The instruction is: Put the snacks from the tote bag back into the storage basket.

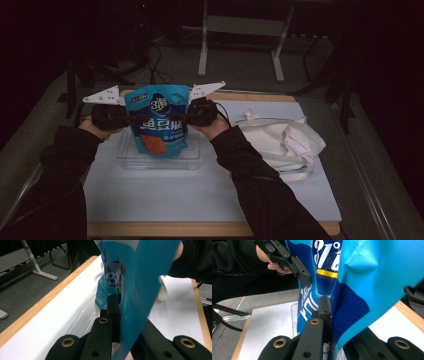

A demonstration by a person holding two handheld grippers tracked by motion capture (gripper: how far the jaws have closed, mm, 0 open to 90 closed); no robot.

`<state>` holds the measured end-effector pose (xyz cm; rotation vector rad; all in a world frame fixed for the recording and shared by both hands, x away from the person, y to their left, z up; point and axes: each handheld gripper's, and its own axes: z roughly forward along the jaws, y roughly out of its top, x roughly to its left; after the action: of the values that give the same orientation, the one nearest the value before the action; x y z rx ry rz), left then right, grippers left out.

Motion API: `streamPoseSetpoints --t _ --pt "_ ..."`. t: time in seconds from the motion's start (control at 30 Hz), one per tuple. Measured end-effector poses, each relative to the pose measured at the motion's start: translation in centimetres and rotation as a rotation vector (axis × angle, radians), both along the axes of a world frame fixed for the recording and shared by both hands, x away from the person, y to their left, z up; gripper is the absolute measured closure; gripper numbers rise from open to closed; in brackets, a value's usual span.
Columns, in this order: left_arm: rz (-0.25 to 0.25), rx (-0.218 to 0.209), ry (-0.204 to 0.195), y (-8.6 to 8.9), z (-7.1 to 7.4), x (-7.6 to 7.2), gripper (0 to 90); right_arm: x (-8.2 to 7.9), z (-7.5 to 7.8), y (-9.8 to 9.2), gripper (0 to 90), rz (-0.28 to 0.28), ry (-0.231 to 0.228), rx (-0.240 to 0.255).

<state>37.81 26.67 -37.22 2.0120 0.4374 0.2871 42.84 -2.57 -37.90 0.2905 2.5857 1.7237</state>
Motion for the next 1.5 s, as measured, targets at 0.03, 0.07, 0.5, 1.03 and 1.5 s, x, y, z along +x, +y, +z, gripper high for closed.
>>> streamPoseSetpoints --t 0.03,0.07,0.5,1.03,1.5 --pt "-0.001 0.0 0.002 0.0 -0.2 0.0 90.0 0.0 -0.2 0.0 88.6 0.001 0.002 -0.001" --pt "-0.002 0.0 0.006 0.0 -0.4 0.0 90.0 -0.1 -0.4 0.0 88.6 -0.001 0.005 0.0" --pt "-0.011 -0.011 0.038 0.2 -2.6 0.0 90.0 -0.5 -2.6 0.1 88.6 -0.014 0.035 -0.006" --pt "-0.04 -0.023 -0.006 0.4 -4.7 -0.7 89.8 -1.2 -4.5 0.0 88.4 -0.024 0.031 -0.003" --pt "0.018 0.004 -0.02 -0.3 -4.6 -1.8 85.5 -1.4 -4.5 -0.2 83.7 -0.033 0.031 0.007"
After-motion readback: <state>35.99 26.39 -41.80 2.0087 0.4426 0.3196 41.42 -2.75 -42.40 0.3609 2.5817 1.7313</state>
